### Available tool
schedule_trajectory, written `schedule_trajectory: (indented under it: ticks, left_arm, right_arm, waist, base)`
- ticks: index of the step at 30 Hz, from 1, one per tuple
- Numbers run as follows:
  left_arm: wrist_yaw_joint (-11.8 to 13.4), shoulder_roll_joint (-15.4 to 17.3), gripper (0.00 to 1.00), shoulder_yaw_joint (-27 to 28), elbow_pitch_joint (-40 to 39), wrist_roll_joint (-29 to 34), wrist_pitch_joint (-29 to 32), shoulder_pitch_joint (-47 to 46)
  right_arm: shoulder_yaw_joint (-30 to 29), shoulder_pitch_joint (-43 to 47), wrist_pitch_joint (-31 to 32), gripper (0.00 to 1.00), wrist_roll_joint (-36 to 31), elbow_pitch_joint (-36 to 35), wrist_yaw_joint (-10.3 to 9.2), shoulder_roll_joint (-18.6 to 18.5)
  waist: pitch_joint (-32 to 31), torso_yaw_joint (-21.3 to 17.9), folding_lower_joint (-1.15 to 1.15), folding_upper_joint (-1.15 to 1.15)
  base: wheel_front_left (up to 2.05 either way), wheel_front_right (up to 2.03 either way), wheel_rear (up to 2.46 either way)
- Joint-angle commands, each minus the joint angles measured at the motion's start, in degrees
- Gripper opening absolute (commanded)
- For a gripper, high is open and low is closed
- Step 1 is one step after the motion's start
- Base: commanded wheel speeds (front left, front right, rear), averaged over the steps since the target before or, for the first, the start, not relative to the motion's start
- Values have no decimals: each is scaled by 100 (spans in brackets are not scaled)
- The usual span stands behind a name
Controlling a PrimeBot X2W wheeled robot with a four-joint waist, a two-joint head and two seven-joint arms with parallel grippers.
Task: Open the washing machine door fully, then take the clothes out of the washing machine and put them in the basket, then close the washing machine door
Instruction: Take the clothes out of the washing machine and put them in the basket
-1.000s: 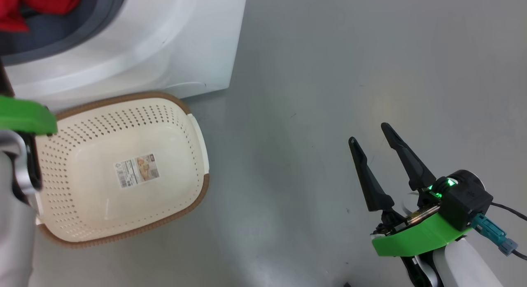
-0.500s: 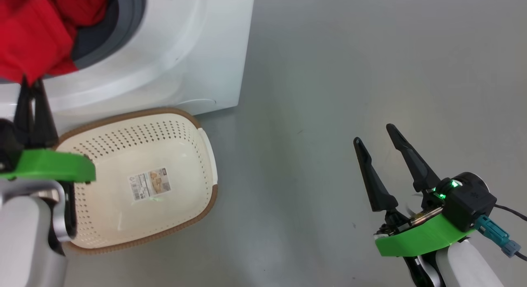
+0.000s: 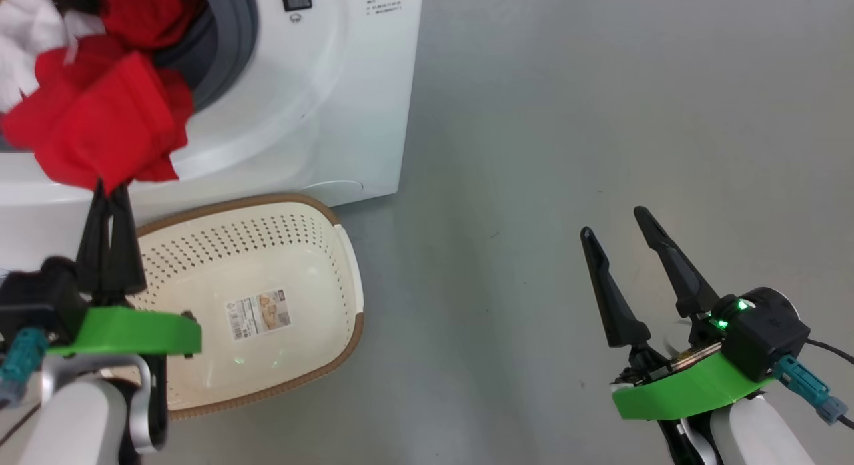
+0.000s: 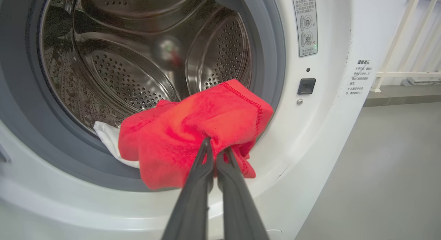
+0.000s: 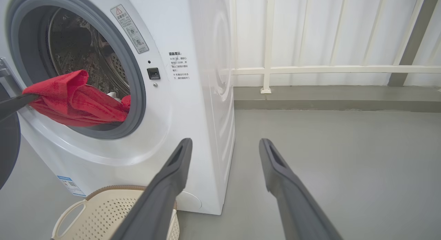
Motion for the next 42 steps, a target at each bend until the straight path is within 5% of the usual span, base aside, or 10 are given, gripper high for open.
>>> schedule_trajectory:
  ticks: [1, 23, 42]
  left_arm:
    - [72, 130, 0, 166, -261, 20, 12, 104]
    - [162, -276, 0, -243, -590, -177, 135, 814]
    - [-254, -544, 0, -164, 2098, -515, -297, -283]
  right_arm:
    - [80, 64, -37, 100, -29, -152, 28, -7]
    - [-75, 173, -37, 100, -71, -276, 28, 67]
    - [49, -177, -37, 100, 64, -306, 28, 62]
  waist:
    - [-47, 28, 0, 0]
    - [-205, 100, 0, 0]
    - [660, -128, 0, 0]
  base:
    - [0, 0, 0]
    - [0, 0, 0]
    - [0, 0, 0]
